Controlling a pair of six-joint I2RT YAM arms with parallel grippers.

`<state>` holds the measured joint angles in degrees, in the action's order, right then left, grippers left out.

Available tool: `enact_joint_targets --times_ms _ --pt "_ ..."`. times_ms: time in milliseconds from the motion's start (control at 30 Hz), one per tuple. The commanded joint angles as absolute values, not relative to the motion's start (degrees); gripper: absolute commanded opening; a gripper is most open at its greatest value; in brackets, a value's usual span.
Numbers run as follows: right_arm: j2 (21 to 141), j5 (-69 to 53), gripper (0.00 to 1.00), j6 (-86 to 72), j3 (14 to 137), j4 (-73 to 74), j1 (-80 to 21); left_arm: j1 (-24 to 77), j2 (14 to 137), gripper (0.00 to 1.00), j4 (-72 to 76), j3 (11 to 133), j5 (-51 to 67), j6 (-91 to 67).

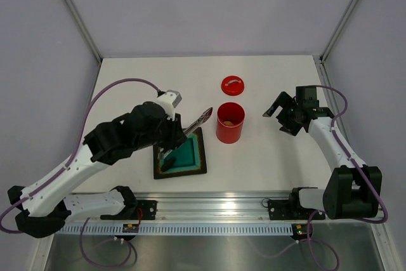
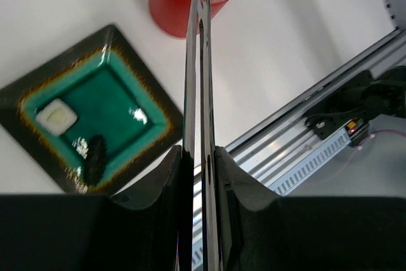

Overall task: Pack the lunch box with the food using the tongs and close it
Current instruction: Pick up the fake food from the plate.

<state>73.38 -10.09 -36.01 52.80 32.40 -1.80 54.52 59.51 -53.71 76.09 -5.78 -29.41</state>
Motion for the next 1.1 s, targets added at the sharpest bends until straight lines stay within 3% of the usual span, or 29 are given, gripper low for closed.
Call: enact_joint_targets --times_ms 0,133,367,600,1067 --pt "73.56 -10.37 0.99 -36.3 53.53 30.94 -1.76 54.41 56.08 0.11 -60.63 71.82 -13.17 -34.44" --pt "73.83 -10.99 0.99 -36.74 53.09 29.97 -1.76 54.23 53.35 0.13 -67.4 66.54 -19.33 -42.79" --pt "74.71 -11.6 1.0 -36.56 52.82 29.53 -1.85 54.23 50.28 0.2 -66.71 58.01 -17.49 -51.58" --pt "75.32 -12.13 0.99 -36.74 52.91 28.83 -1.93 54.32 48.69 0.24 -69.52 56.95 -21.44 -57.47" --pt "76.29 -12.48 0.99 -36.65 52.82 28.12 -2.11 54.32 50.62 0.42 -70.22 58.09 -22.15 -56.34"
